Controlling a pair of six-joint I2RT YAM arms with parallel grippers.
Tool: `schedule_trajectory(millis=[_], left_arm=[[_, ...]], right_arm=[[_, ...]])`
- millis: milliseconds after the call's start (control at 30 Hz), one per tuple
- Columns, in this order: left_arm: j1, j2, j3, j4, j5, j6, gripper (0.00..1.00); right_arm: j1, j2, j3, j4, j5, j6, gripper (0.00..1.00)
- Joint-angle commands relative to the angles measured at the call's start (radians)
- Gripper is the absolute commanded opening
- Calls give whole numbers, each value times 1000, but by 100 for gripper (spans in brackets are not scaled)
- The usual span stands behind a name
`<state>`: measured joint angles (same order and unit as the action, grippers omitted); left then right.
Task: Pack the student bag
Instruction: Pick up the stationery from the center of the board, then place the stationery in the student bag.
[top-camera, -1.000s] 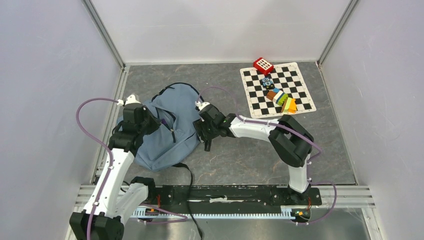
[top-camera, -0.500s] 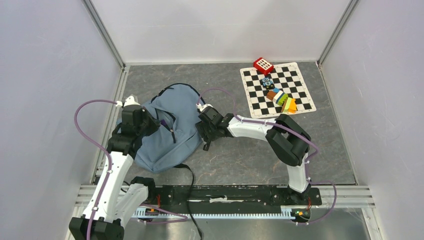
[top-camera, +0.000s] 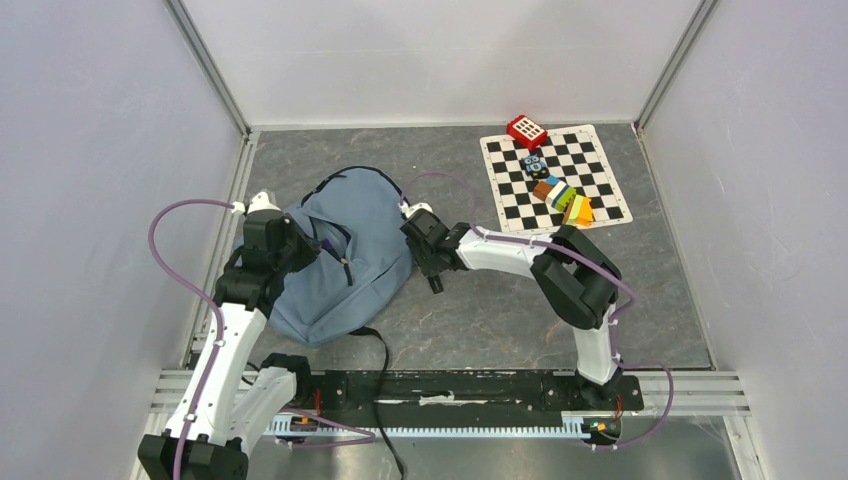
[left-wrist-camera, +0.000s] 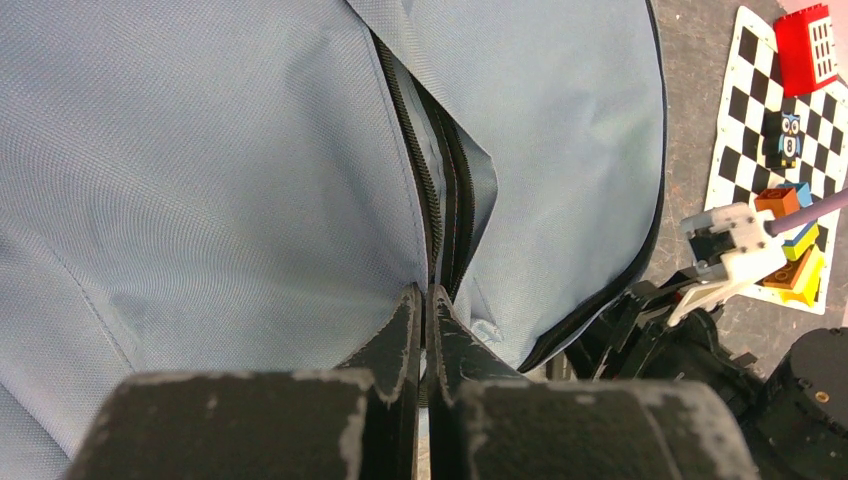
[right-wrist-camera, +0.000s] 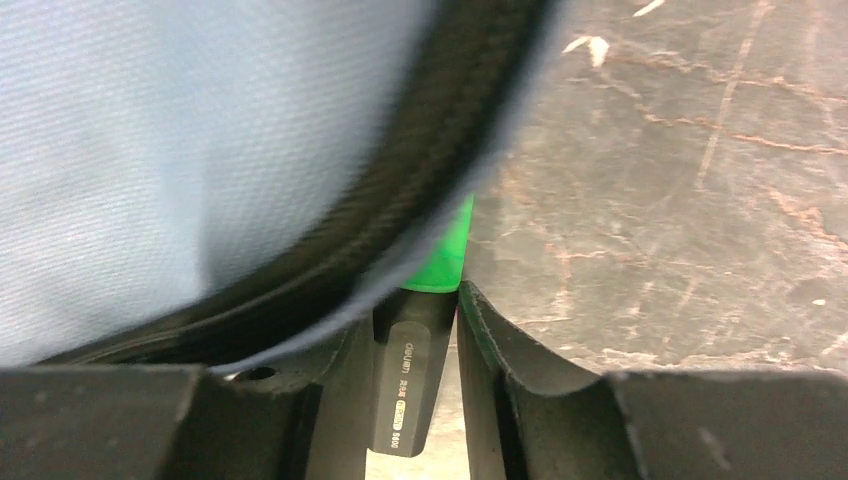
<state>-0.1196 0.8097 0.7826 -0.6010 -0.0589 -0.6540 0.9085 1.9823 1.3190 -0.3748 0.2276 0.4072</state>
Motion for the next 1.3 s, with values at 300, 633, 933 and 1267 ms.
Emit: schedule_trajectory(millis=[300, 633, 933, 1267], left_arm=[[-3, -33, 41, 4, 51, 22, 2], [-4, -2, 9, 29, 142, 43, 2], [-3, -4, -12, -9, 147, 34, 2], [-3, 6, -27, -37, 122, -9, 2]], right_arm=[[-154, -131, -131, 9, 62, -59, 0], [-186, -365, -155, 109, 17, -167, 0], [-119, -284, 41, 181, -224, -110, 0], [5, 41, 453, 248, -383, -90, 0]])
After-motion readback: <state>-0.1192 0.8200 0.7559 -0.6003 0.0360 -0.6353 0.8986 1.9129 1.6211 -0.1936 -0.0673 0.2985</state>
